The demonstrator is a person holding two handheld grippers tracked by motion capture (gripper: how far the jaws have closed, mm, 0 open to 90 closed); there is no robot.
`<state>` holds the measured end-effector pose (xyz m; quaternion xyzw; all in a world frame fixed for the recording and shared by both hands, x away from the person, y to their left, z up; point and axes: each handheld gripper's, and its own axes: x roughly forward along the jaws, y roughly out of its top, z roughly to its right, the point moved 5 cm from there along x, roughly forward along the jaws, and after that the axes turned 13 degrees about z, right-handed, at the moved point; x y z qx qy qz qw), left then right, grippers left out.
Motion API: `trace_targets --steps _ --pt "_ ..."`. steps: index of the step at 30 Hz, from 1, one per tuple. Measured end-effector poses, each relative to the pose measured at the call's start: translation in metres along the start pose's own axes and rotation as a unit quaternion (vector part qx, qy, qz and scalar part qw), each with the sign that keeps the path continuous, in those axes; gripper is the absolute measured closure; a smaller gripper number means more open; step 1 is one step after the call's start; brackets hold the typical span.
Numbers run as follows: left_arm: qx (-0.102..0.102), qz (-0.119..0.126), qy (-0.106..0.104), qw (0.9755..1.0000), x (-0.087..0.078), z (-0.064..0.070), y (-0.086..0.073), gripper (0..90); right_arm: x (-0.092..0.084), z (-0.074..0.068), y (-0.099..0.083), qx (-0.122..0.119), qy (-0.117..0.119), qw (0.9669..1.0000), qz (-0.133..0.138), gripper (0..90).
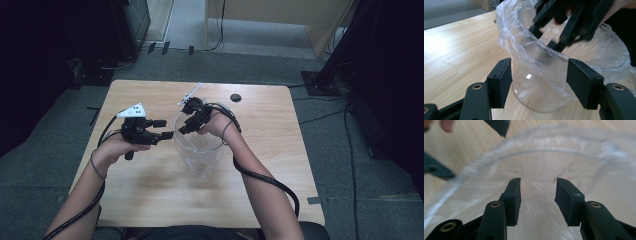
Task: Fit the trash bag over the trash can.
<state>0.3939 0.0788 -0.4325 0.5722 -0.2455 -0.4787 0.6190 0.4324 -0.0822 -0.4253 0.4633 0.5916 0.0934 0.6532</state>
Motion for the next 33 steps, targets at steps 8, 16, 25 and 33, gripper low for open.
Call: trace_targets --steps 8,16,25,33 --pt "0.0 -0.003 0.001 1.0 0.001 -0.001 -0.002 36.2 -0.03 0.003 -0.003 -0.019 -0.021 0.9995 0.012 55.4" --pt "-0.003 -0.003 0.003 1.0 0.001 -0.001 -0.003 36.1 -0.024 0.011 -0.038 -0.012 -0.03 0.9993 -0.018 59.5" --pt "-0.004 -0.002 0.003 1.0 0.002 -0.001 -0.003 35.8 -0.019 0.008 -0.053 -0.031 -0.014 0.997 -0.07 32.1" --pt "-0.001 -0.009 0.003 1.0 0.003 -0.001 -0.005 35.0 -0.019 0.002 -0.058 -0.078 0.014 0.9928 -0.09 21.2"
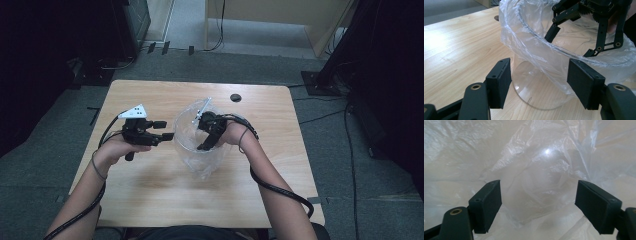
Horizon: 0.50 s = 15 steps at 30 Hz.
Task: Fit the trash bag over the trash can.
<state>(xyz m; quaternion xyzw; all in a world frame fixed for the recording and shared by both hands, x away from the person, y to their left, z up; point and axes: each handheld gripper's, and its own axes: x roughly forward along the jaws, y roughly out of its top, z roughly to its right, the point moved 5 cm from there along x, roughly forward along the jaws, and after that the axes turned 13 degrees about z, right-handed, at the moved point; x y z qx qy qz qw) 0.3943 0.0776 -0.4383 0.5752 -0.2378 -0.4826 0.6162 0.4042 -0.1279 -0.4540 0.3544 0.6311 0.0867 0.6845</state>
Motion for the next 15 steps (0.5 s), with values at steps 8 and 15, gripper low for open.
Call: trace_targets --steps 8,15 --pt "0.002 -0.002 0.001 1.0 -0.001 0.001 0.001 33.2 -0.005 0.001 0.003 0.023 0.012 0.9976 0.064 23.5" --pt "0.004 -0.001 0.002 1.0 -0.003 0.001 0.003 31.9 -0.02 0.002 0.015 0.01 0.003 0.9924 0.122 23.9"
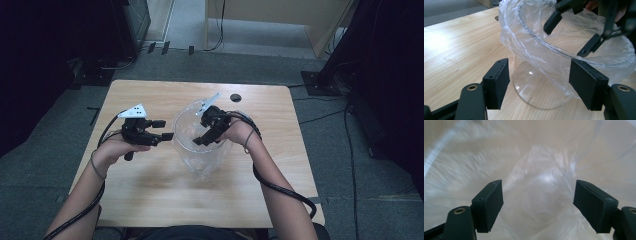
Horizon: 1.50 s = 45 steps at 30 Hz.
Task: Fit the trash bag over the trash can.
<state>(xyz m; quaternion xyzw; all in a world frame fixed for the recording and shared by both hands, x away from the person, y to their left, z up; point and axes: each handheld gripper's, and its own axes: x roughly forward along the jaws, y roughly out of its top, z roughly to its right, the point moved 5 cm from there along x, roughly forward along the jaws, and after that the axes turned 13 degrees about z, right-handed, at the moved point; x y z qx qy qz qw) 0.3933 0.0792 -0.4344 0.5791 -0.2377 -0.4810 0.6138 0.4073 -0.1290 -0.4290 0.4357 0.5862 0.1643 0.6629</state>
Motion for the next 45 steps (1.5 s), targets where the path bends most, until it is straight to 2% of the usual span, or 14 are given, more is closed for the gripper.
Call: trace_targets --steps 2,7,10,17,20,22,26,32,38,44,45 --pt "0.001 -0.001 0.001 1.0 -0.001 0.0 0.0 31.9 -0.005 0.0 0.005 0.001 0.003 0.9998 0.021 23.9" --pt "0.001 -0.002 0.001 1.0 -0.001 0.001 0.001 31.9 -0.014 -0.001 0.007 -0.013 -0.004 0.9989 0.044 24.1" --pt "-0.003 0.0 0.002 1.0 0.0 0.0 0.002 31.8 -0.022 -0.004 0.006 -0.004 -0.002 0.9973 0.073 24.7" --pt "0.0 -0.011 0.001 0.9999 0.002 0.001 -0.002 31.5 -0.037 -0.003 0.002 -0.007 -0.017 0.9967 0.079 21.9" --pt "0.0 -0.011 0.001 0.9999 0.003 0.001 -0.002 31.4 -0.04 -0.004 -0.001 -0.007 -0.014 0.9965 0.083 21.9" --pt "0.0 -0.011 0.002 0.9999 0.003 0.001 -0.002 31.5 -0.042 -0.005 -0.003 -0.016 -0.014 0.9966 0.08 21.9" --pt "-0.001 -0.014 0.003 0.9999 0.003 0.001 -0.003 31.5 -0.049 -0.005 -0.008 -0.01 -0.011 0.9957 0.092 21.9" --pt "0.001 -0.019 0.005 0.9998 0.003 0.003 -0.005 31.5 -0.058 -0.006 -0.019 0.0 -0.022 0.9938 0.109 21.9" --pt "0.003 -0.019 0.009 0.9998 0.001 0.003 -0.006 31.5 -0.063 -0.009 -0.027 -0.001 -0.025 0.9931 0.115 21.6" --pt "0.001 -0.021 0.01 0.9997 0.0 0.002 -0.007 31.5 -0.07 -0.009 -0.034 0.014 -0.037 0.9887 0.144 21.6" --pt "0.001 -0.02 0.01 0.9997 0.0 0.002 -0.008 31.5 -0.07 -0.01 -0.036 0.015 -0.036 0.9891 0.142 21.9"
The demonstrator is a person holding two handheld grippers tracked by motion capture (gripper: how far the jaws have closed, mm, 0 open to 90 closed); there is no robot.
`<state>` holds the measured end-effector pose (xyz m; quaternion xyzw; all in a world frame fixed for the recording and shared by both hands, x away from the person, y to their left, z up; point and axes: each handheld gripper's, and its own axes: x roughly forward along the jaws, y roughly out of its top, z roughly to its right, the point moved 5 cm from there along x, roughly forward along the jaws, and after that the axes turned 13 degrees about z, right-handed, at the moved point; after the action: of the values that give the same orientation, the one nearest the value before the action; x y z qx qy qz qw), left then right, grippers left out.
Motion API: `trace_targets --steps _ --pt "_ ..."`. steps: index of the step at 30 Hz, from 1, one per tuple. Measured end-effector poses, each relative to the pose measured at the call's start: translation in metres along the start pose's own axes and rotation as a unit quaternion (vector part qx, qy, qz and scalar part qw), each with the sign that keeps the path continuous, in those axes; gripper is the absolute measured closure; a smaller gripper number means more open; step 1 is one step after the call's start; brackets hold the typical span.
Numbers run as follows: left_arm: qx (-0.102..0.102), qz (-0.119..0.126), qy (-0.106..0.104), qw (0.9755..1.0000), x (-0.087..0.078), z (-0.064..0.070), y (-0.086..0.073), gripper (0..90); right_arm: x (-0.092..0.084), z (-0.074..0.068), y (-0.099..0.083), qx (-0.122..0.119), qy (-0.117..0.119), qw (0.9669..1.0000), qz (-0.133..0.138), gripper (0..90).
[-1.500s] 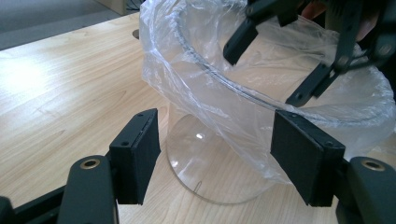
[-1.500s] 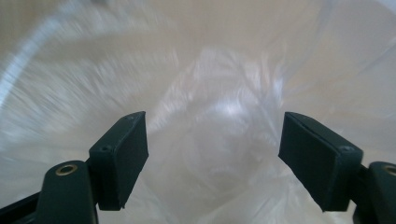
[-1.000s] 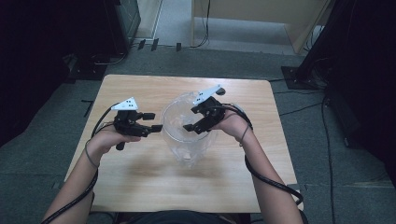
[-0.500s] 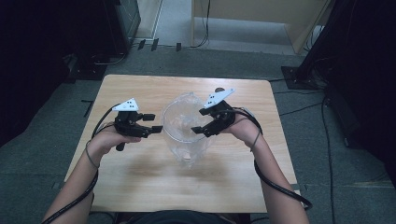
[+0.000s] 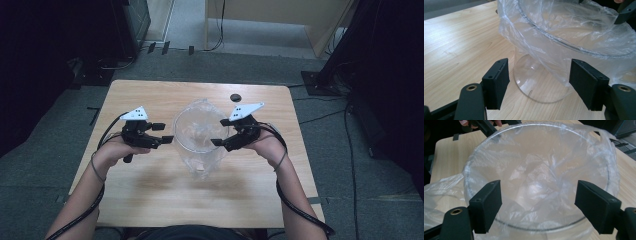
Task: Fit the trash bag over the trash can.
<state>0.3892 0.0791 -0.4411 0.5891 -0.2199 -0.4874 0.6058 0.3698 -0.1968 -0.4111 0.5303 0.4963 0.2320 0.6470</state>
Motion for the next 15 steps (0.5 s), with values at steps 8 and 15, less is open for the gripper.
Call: trace_targets --steps 8,15 --pt "-0.001 0.0 0.003 1.0 -0.002 -0.001 -0.001 31.5 -0.015 0.002 0.0 -0.001 -0.006 0.9999 0.012 21.5" --pt "-0.004 -0.001 0.005 1.0 -0.001 -0.003 -0.004 31.5 -0.032 0.009 -0.002 0.002 -0.026 0.9995 0.019 21.4"
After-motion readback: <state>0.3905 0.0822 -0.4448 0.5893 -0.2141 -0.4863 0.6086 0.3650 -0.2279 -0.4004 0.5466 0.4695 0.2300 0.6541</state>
